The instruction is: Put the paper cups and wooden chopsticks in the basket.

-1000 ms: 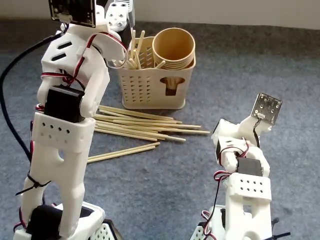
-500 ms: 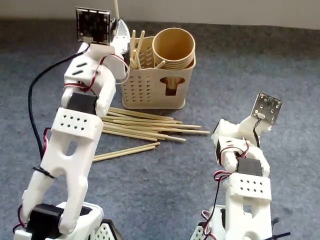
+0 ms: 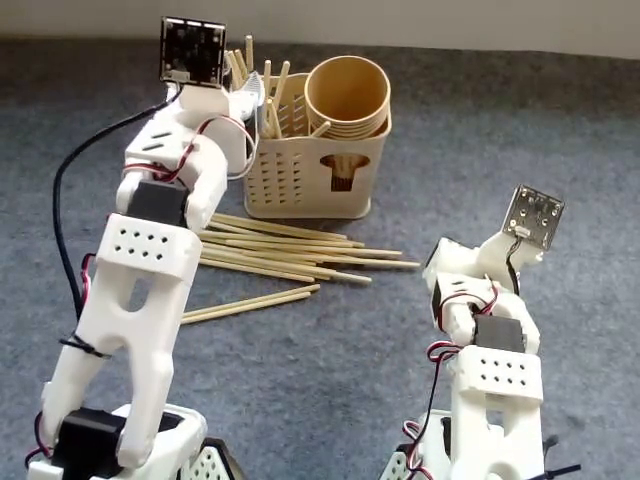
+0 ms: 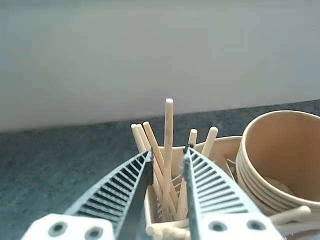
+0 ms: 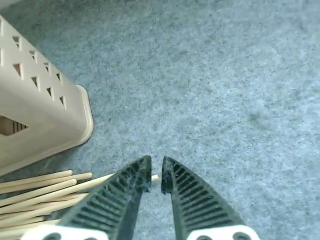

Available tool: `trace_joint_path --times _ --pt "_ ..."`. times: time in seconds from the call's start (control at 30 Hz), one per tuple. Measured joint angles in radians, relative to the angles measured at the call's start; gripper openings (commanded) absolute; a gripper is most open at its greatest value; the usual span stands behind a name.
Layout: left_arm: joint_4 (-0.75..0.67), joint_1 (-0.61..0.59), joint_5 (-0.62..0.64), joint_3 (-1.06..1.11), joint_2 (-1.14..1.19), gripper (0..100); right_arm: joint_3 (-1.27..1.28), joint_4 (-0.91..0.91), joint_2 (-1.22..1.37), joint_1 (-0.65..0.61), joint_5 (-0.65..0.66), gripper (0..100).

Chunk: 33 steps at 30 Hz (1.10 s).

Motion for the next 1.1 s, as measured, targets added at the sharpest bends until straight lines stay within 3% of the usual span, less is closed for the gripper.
trace_joint_path --times 0.37,0.53,0.83,1.1 --pt "0.554 -0.002 -0.005 -0.425 -0.003 12 0.0 0.0 0.0 0.0 0.0 4.9" --pt "0.756 -0.002 -0.097 -0.519 -0.005 12 0.0 0.0 0.0 0.0 0.0 4.9" --pt "1.023 0.012 -0.267 -0.555 -0.005 11 0.0 0.0 0.0 0.0 0.0 4.9" --pt "1.195 0.19 -0.379 -0.555 -0.005 8 0.0 0.0 0.0 0.0 0.0 4.9"
